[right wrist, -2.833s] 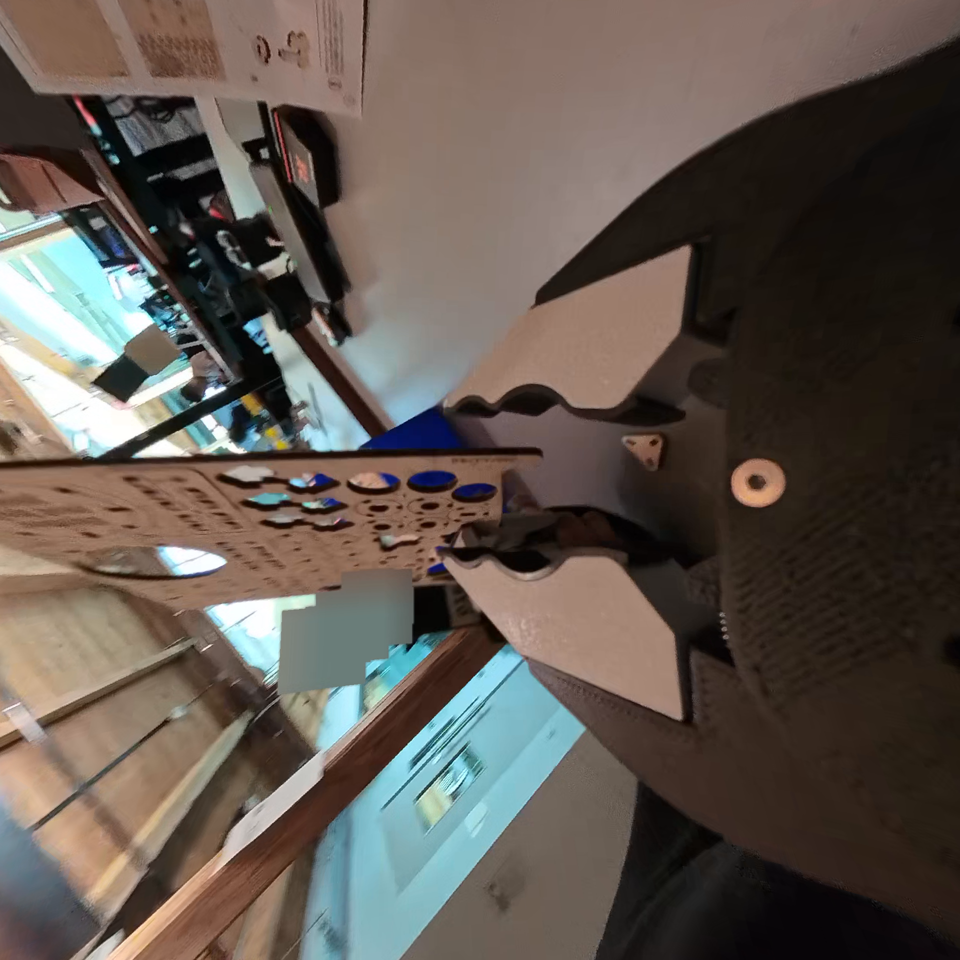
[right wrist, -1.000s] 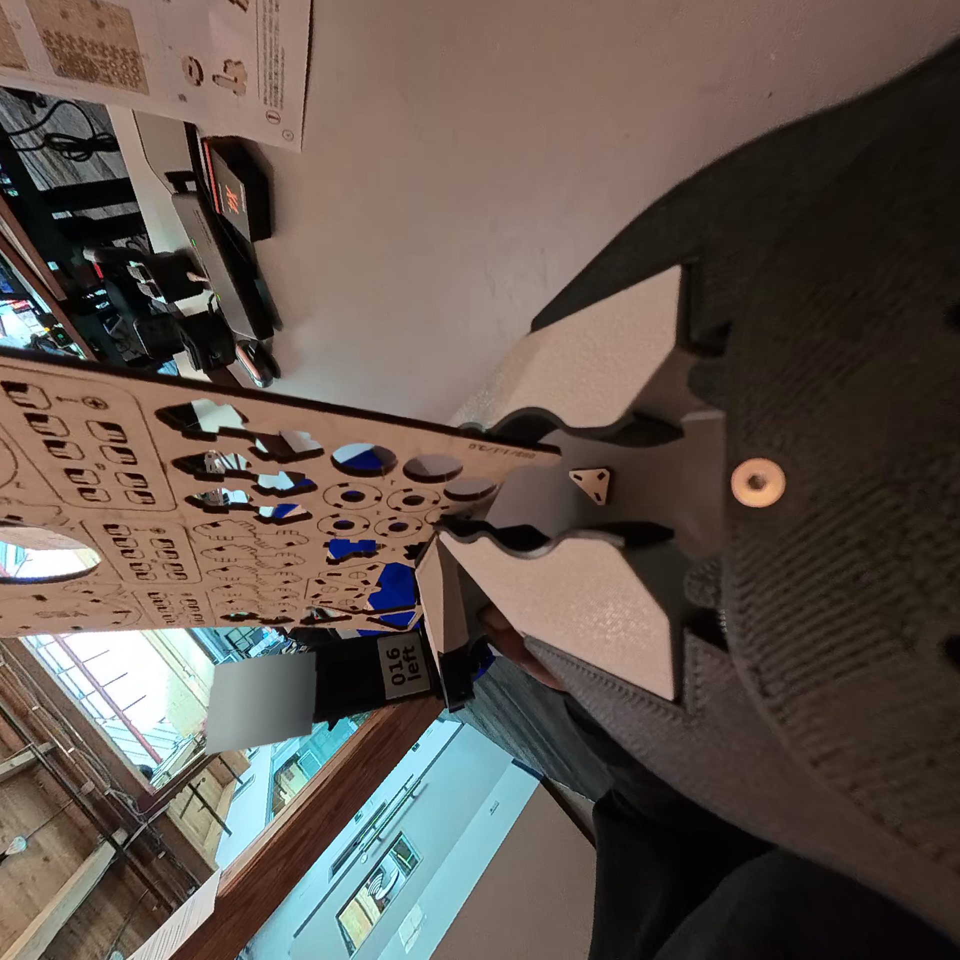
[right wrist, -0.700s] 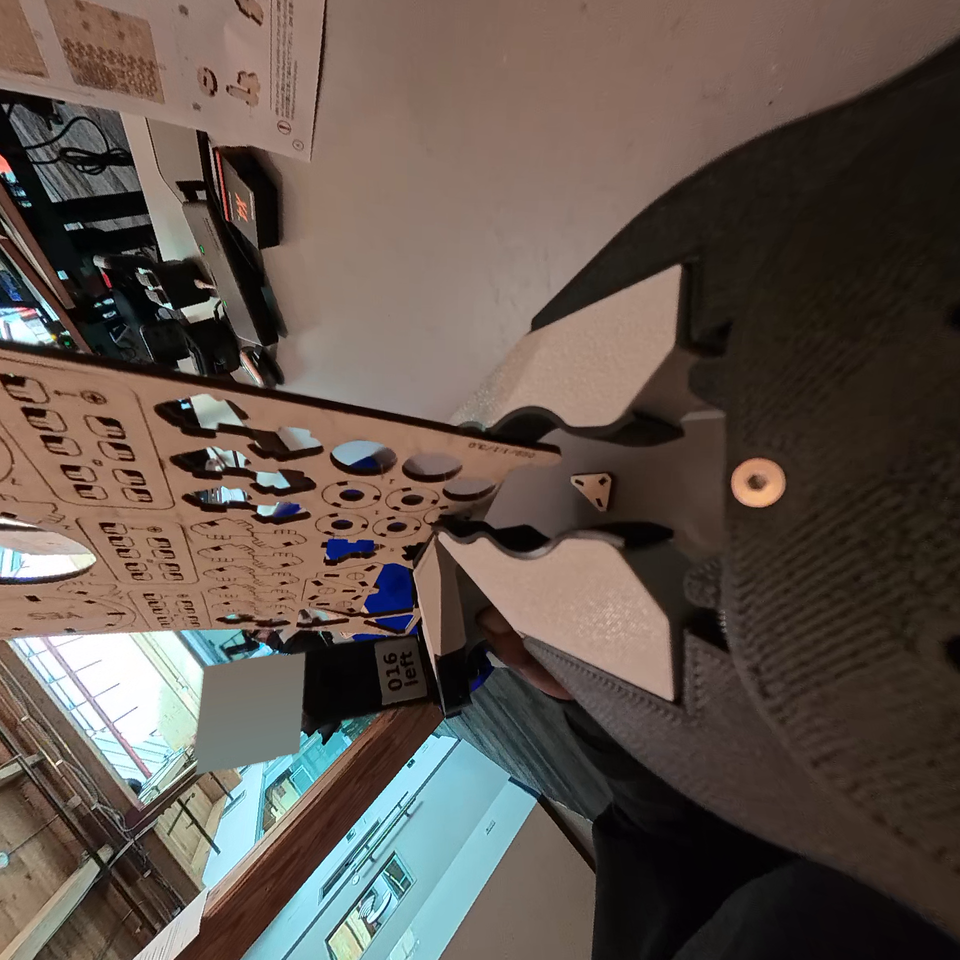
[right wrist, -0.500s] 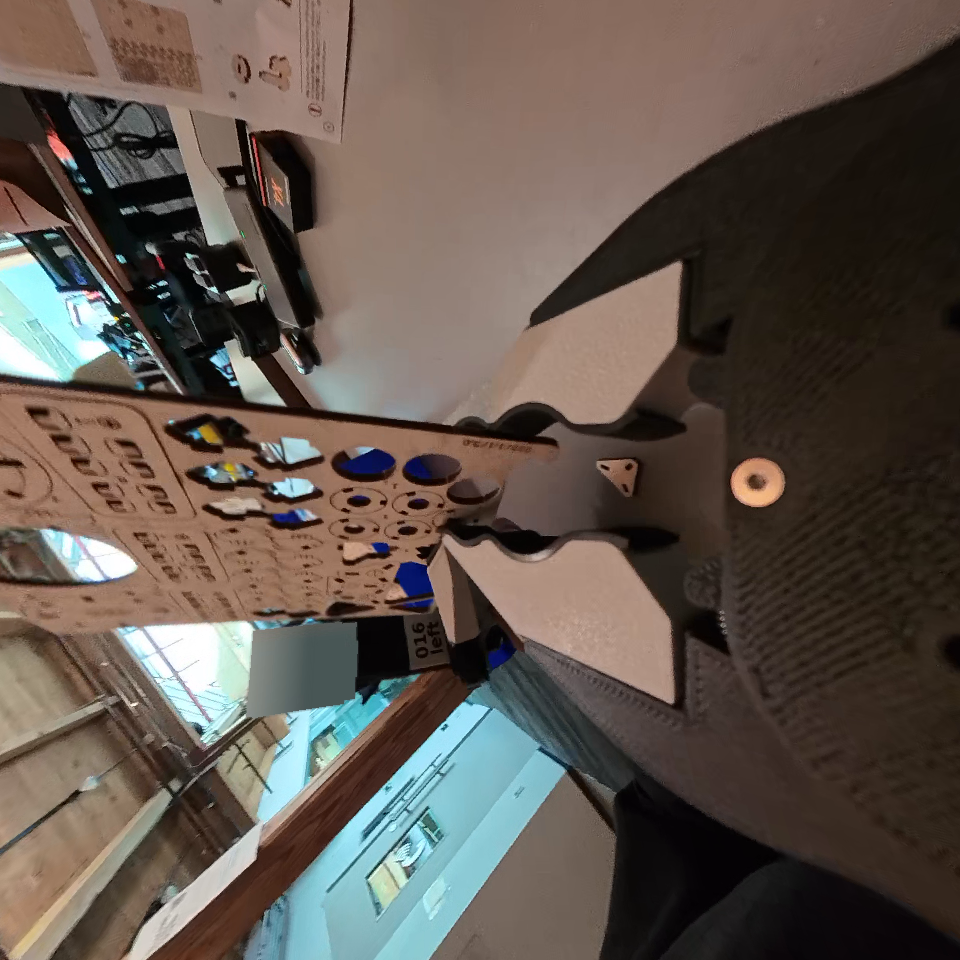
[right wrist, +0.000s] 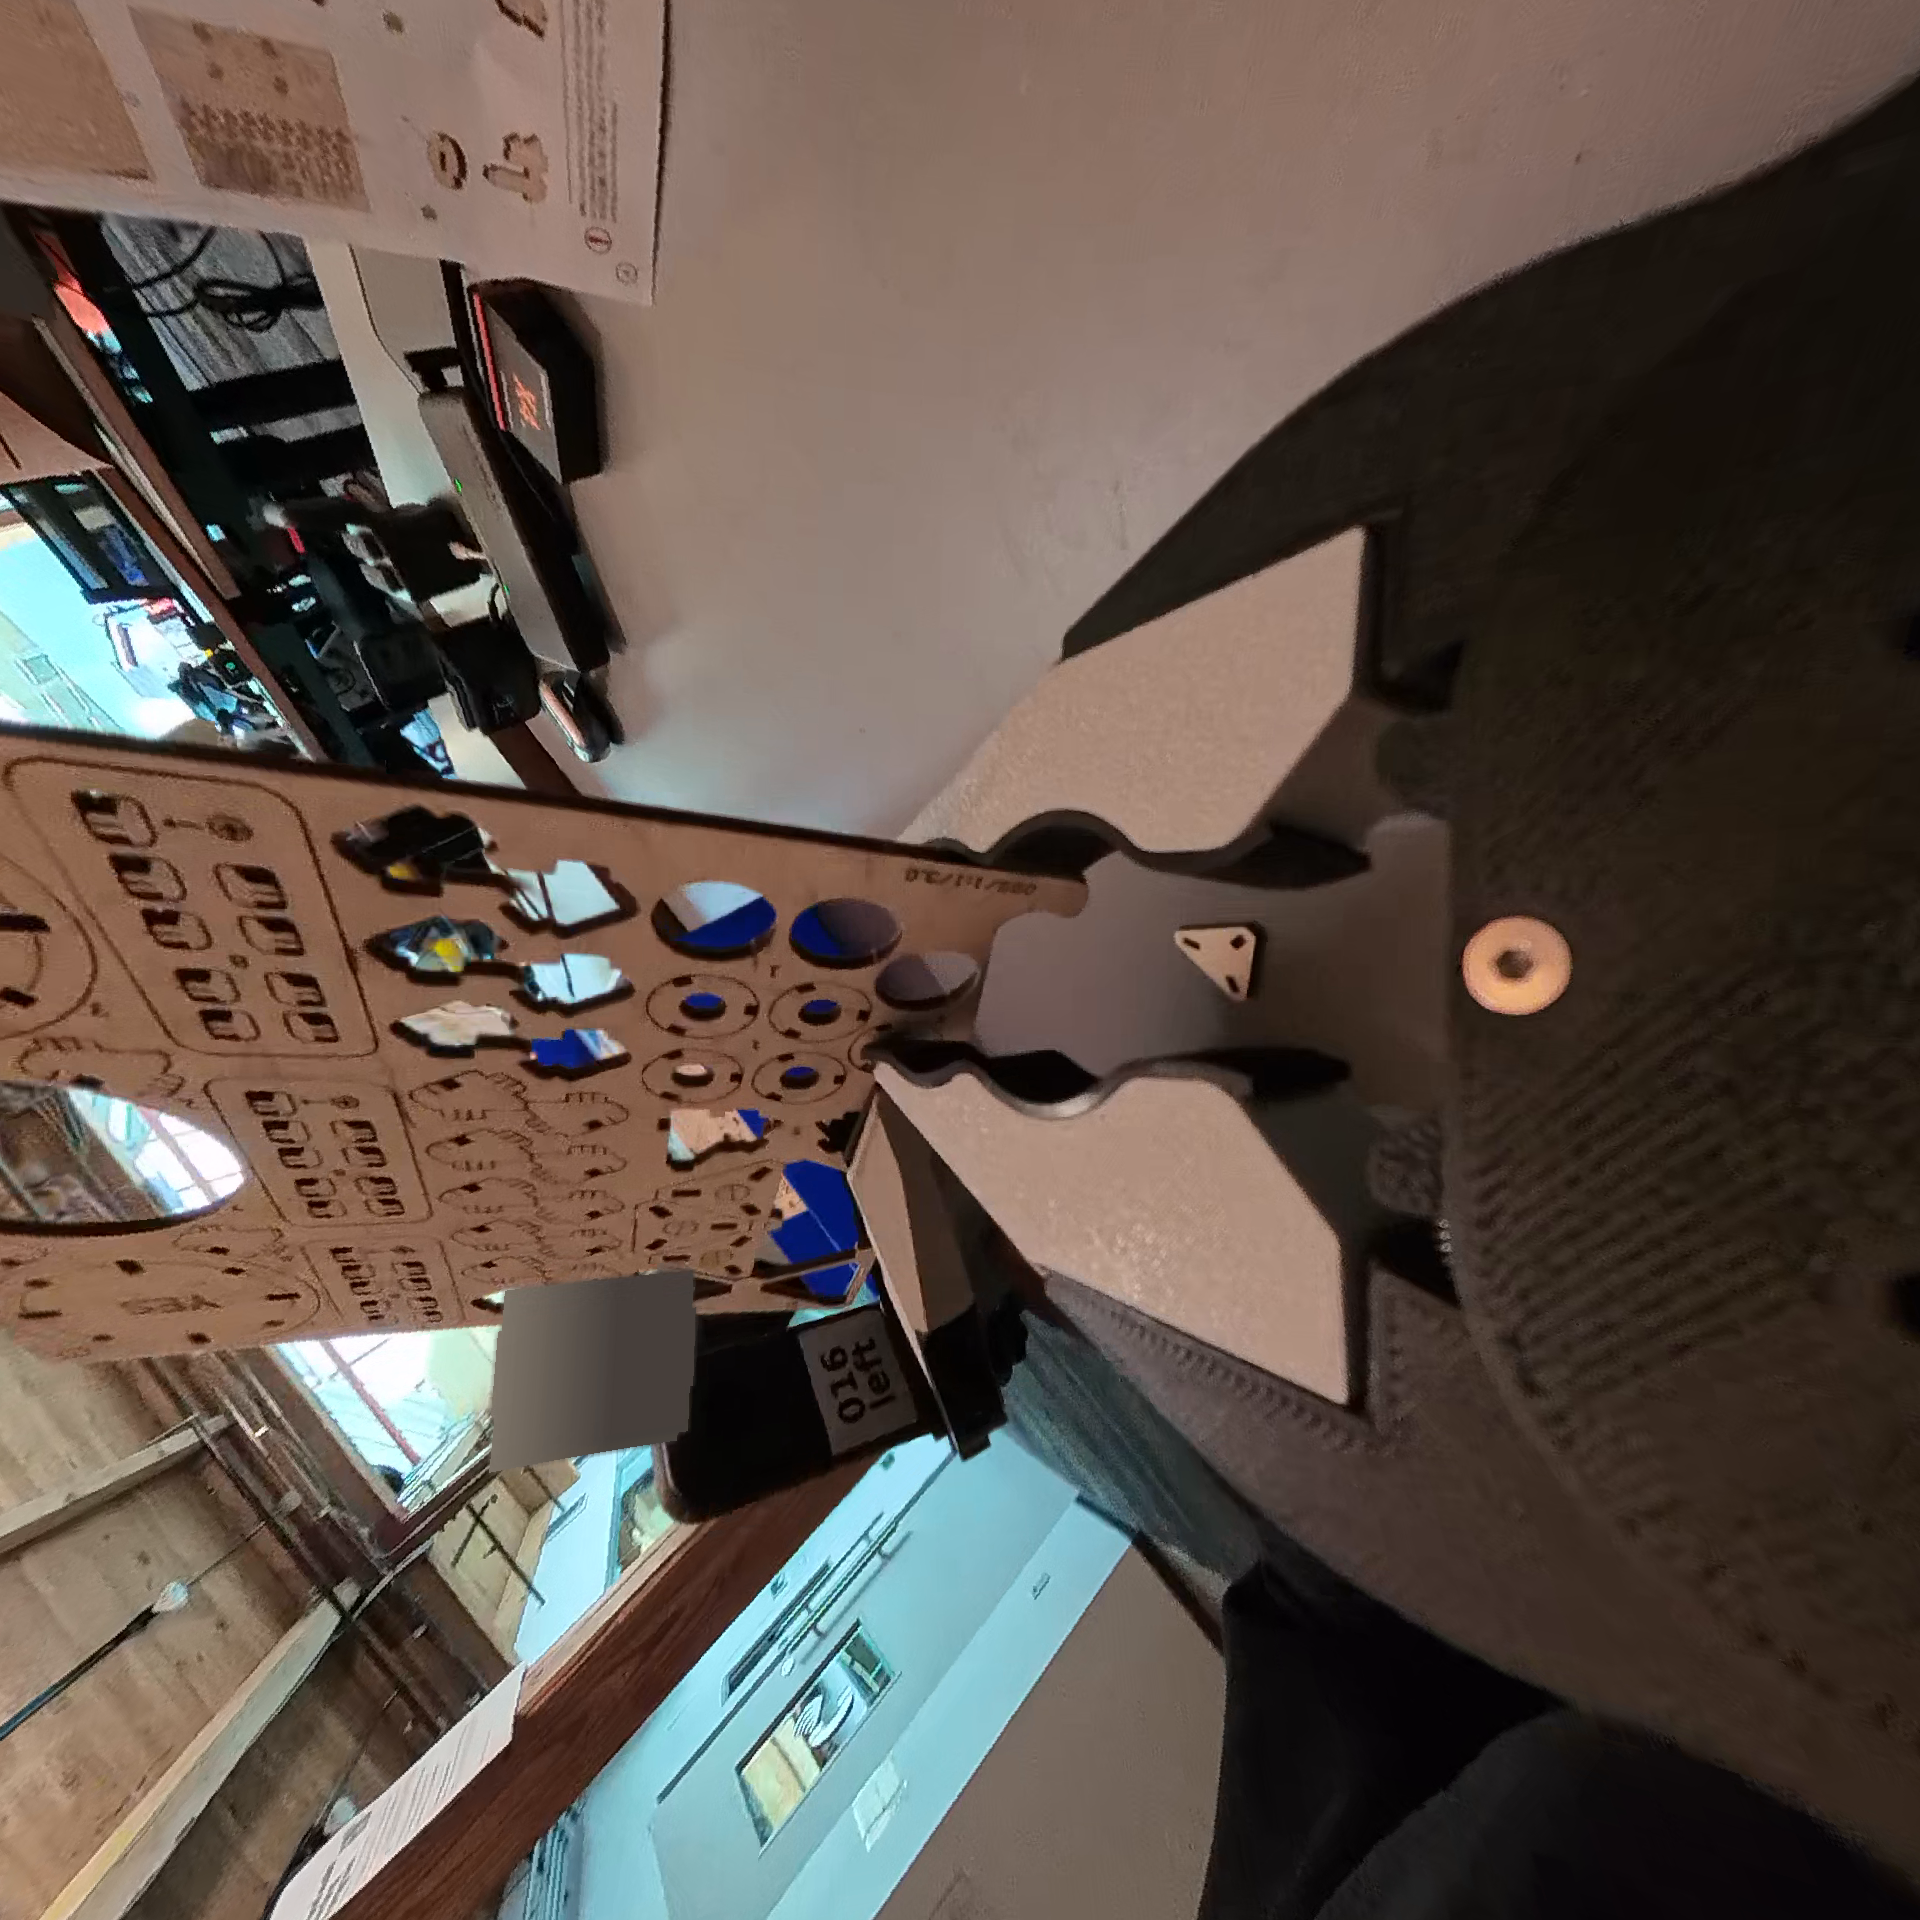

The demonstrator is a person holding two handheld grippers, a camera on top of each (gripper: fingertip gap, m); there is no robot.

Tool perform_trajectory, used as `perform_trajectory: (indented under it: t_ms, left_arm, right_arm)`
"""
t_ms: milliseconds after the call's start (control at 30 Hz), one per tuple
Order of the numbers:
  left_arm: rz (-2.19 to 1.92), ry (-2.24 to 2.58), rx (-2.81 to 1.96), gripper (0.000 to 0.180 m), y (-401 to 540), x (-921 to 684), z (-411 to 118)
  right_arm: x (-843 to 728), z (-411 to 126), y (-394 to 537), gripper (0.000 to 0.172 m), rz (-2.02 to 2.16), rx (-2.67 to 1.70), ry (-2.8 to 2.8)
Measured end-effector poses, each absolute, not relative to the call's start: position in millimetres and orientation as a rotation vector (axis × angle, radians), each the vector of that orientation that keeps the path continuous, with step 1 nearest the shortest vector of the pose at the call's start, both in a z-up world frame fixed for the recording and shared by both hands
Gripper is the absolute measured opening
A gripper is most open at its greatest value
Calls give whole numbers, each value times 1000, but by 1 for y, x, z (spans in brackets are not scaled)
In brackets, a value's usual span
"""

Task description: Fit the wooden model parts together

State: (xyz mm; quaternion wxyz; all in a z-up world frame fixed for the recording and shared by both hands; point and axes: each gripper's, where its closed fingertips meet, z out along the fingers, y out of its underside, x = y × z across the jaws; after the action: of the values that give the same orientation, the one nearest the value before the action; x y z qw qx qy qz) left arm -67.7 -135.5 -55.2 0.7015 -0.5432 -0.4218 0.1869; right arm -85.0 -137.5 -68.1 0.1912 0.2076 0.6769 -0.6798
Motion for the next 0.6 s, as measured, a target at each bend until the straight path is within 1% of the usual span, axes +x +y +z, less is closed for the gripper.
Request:
perform_trajectory:
  t_ms: [200,300,333,400,433,467,500,533,567,600]
  left_arm:
    - [410,-959,-1192,4,-138,-68,-56]
    - [181,-967,-1033,3,-143,-72,-55]
    - [136,-981,-994,2,-146,-73,-57]
    - [153,-1016,-951,2,-160,-76,-59]
    - [177,-1027,-954,2,-166,-76,-60]
    - [201,-1037,-958,0,-172,-76,-60]
    - [220,-1044,-960,0,-174,-76,-60]
    - [231,-1053,-976,0,-173,-77,-62]
    - [234,-1058,-1001,0,-170,-78,-64]
    - [236,-1059,-1021,0,-166,-78,-66]
  right_arm:
    - [-86,-69,-139,29,-1929,588,1963]
    - [-92,-65,-141,30,-2047,580,2049]
    - [-94,-67,-142,33,-2070,584,2112]
    - [-103,-73,-138,44,-2078,617,2237]
    - [-108,-72,-132,53,-2098,644,2264]
    - [-114,-70,-126,56,-2132,664,2279]
    - [-117,-66,-121,49,-2172,667,2302]
    - [-118,-62,-117,31,-2216,650,2331]
    - [-116,-57,-117,5,-2262,614,2354]
    - [-111,-53,-119,0,-2300,562,2373]
